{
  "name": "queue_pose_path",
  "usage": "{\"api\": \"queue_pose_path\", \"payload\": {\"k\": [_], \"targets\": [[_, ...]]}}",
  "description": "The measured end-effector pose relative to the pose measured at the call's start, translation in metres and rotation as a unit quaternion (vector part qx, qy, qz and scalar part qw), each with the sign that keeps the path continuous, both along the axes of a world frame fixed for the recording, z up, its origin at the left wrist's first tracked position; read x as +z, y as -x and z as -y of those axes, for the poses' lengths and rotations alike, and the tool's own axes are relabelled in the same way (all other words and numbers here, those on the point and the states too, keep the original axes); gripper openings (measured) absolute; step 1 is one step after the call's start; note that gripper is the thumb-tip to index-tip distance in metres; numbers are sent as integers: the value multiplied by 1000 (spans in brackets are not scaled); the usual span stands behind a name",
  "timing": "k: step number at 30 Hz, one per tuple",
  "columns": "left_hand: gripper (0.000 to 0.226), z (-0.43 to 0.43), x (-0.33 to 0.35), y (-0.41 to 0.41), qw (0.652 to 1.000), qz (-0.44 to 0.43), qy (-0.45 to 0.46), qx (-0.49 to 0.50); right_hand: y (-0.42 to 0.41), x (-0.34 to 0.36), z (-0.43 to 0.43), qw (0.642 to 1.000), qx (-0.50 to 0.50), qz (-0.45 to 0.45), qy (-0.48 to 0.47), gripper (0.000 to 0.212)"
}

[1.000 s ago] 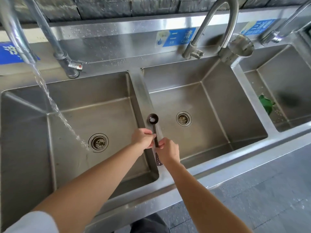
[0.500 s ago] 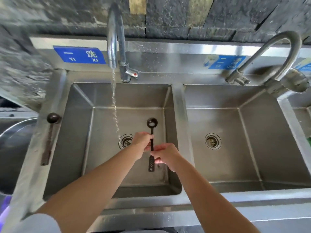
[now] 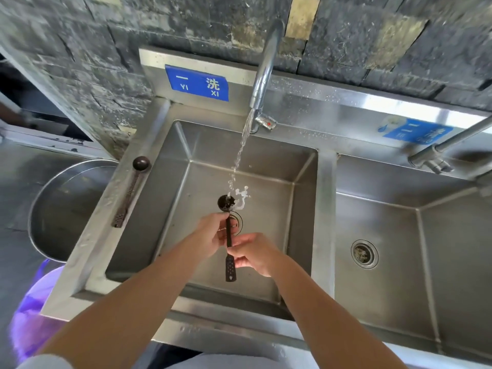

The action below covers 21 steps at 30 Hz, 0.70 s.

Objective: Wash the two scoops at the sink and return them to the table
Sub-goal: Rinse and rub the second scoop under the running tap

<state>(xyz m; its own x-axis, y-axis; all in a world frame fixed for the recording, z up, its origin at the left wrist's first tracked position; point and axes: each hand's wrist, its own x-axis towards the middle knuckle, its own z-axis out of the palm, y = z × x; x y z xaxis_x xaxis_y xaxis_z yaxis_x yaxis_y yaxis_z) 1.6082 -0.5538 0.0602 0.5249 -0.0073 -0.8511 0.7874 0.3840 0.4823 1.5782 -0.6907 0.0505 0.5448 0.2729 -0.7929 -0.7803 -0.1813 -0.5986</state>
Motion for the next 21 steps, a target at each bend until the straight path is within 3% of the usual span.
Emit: {"api": "queue_pose_path", "payload": {"k": [5,10,17,21], "targets": [[19,0,-1,-1,1000,8,-10,9,4,4,-6,1000,-4,3,6,28],[27,3,-3,-3,1000,10,7,2,9,8,-7,1000,-14,2,0,23],[20,1,-1,-20,999,-4,31,30,14,8,-3,1000,9,7,1,16],[21,4,2,-31,1000,10,21,15,7,15,1,999,39,10,9,25]]}}
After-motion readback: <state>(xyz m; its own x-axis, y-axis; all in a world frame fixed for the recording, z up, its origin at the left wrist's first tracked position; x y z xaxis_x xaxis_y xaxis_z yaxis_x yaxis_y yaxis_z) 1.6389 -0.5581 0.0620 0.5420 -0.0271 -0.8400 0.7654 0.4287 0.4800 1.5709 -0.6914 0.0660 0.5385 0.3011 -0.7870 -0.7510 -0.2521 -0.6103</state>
